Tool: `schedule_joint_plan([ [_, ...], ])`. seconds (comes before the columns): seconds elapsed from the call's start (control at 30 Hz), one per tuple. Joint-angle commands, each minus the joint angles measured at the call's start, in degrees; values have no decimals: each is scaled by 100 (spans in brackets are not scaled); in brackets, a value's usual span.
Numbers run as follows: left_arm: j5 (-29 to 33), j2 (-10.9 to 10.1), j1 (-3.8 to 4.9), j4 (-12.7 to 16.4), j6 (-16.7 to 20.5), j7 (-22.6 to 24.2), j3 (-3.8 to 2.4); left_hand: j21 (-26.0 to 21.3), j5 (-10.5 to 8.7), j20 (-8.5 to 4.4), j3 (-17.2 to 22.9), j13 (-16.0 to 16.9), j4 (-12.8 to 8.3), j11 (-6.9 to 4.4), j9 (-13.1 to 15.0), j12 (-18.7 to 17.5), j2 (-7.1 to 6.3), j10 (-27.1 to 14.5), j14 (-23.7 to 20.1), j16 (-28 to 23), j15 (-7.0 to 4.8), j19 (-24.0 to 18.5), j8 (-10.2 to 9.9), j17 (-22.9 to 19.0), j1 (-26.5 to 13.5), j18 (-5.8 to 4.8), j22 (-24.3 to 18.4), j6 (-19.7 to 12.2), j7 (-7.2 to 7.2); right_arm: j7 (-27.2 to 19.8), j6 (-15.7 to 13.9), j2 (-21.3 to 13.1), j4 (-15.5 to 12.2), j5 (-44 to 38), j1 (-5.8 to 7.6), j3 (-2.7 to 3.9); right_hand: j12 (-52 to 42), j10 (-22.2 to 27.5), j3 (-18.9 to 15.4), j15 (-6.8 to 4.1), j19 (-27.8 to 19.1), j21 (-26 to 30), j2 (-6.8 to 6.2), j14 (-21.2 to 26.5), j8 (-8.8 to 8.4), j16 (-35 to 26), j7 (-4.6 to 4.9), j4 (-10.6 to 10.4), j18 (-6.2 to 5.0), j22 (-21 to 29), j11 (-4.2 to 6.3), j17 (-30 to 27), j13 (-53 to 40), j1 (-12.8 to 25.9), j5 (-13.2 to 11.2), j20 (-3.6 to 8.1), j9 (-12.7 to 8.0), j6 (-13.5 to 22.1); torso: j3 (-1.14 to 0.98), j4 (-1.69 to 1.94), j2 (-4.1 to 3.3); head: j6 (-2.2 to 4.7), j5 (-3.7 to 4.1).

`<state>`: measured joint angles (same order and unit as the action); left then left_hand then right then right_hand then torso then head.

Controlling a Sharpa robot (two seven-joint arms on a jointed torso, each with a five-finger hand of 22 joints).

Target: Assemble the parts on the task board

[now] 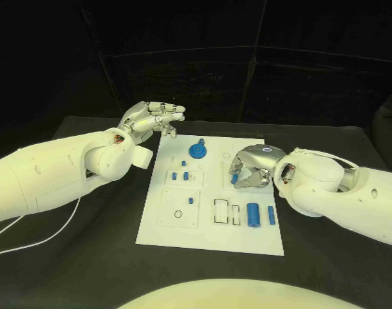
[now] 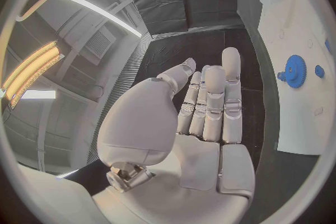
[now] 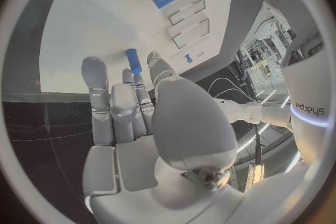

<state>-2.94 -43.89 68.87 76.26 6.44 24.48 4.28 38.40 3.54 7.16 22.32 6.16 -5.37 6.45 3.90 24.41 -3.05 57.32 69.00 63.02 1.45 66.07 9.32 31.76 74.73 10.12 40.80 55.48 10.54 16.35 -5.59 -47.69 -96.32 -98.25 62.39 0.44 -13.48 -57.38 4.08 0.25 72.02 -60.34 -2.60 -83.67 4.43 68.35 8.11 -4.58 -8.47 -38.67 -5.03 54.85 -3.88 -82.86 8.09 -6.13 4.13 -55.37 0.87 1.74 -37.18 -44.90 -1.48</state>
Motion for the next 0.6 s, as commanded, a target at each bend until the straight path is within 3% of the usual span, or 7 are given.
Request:
schedule_joint_plan([
  [0.03,22,4,10,2,-67,25,-4,-31,20,2,15,7,-18,-5,-5,30,28,-52,-53,-27,7,-47,20,-6,-5,34,-10,-4,29,6,202,36,30,-10,11,4,-28,-136,68,-25,71,-76,87,-37,35,25,1,-16,-16,-88,5,22,21,-28,-57,9,6,-104,-5,-2,-3,-4,6],
  [0.3,22,7,10,-2,-67,23,-4,-40,20,7,13,7,-17,1,-5,40,27,-66,-62,-30,13,-47,22,-23,-13,34,-16,-15,33,-22,247,110,134,-10,11,3,69,-529,374,-66,254,-324,248,-88,61,105,6,-23,49,-466,47,126,35,-216,-374,46,5,-357,-7,-6,-5,-20,2],
  [0.6,22,12,9,-11,-71,20,-4,-40,20,7,13,7,-17,1,-5,40,27,-66,-62,-30,13,-47,22,-23,-13,34,-16,-15,33,-12,212,207,230,-151,8,2,309,-773,911,-83,327,-477,238,-117,33,198,15,100,83,-679,62,229,35,-441,-486,71,-10,-519,-4,-5,-1,-41,11],
])
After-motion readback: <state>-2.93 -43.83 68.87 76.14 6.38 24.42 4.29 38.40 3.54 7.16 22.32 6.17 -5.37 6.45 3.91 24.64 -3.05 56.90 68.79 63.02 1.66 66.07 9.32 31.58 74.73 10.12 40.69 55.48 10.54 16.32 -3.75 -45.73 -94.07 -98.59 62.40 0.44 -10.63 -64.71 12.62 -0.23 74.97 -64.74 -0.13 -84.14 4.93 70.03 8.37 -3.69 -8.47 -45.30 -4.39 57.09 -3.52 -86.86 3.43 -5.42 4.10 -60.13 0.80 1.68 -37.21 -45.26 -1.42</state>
